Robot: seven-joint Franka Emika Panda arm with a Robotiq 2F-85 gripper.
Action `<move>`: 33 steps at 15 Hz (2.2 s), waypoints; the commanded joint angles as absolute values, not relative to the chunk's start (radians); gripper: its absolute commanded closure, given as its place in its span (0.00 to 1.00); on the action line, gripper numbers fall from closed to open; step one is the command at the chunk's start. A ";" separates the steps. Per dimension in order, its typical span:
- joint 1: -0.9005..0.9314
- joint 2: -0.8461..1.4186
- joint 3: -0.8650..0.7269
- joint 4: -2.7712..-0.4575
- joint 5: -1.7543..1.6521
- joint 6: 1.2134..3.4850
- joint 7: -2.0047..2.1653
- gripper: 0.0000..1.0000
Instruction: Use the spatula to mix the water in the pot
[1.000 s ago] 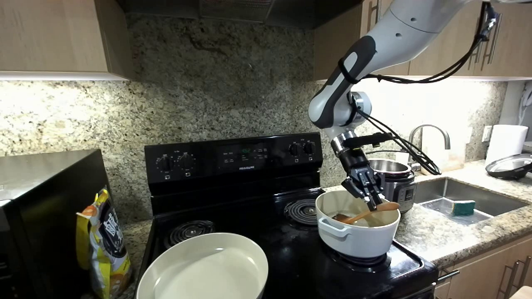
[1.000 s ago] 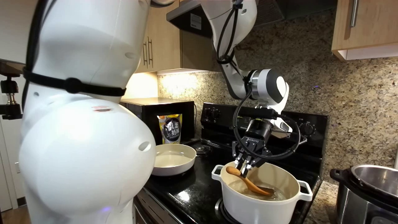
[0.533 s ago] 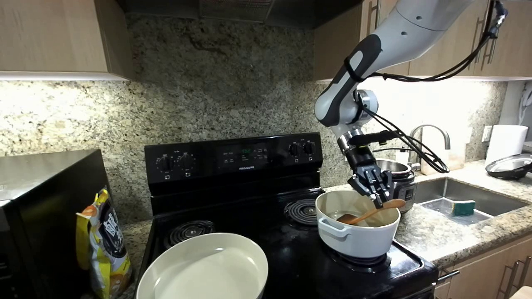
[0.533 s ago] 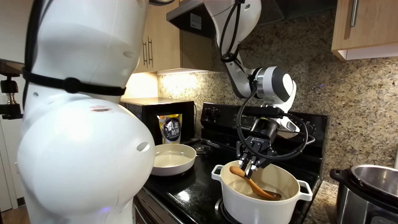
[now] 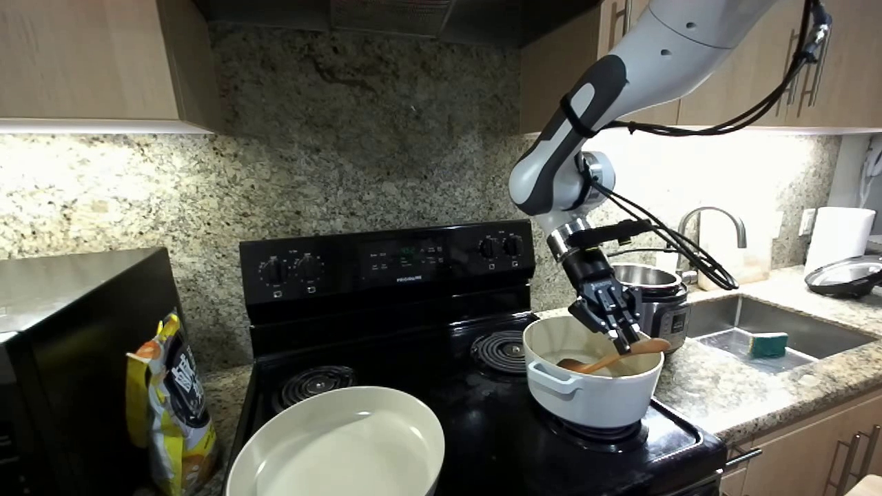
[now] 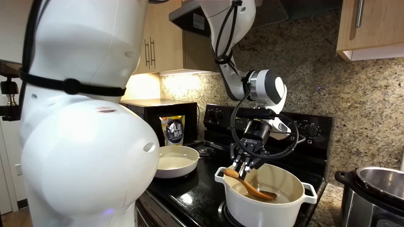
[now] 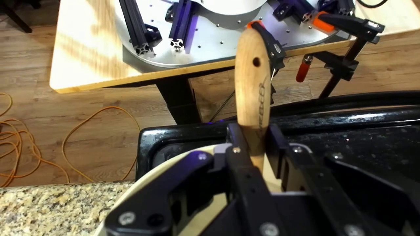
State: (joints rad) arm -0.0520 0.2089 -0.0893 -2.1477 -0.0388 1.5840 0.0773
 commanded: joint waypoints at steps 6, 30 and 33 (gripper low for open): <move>-0.037 0.210 -0.082 -2.152 -0.050 1.665 0.190 0.93; -0.080 0.280 -0.118 -2.102 0.034 1.672 0.173 0.43; -0.077 0.267 -0.113 -2.110 0.031 1.673 0.166 0.25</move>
State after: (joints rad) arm -0.0739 0.2838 -0.1207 -2.0984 0.0205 1.6575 0.1632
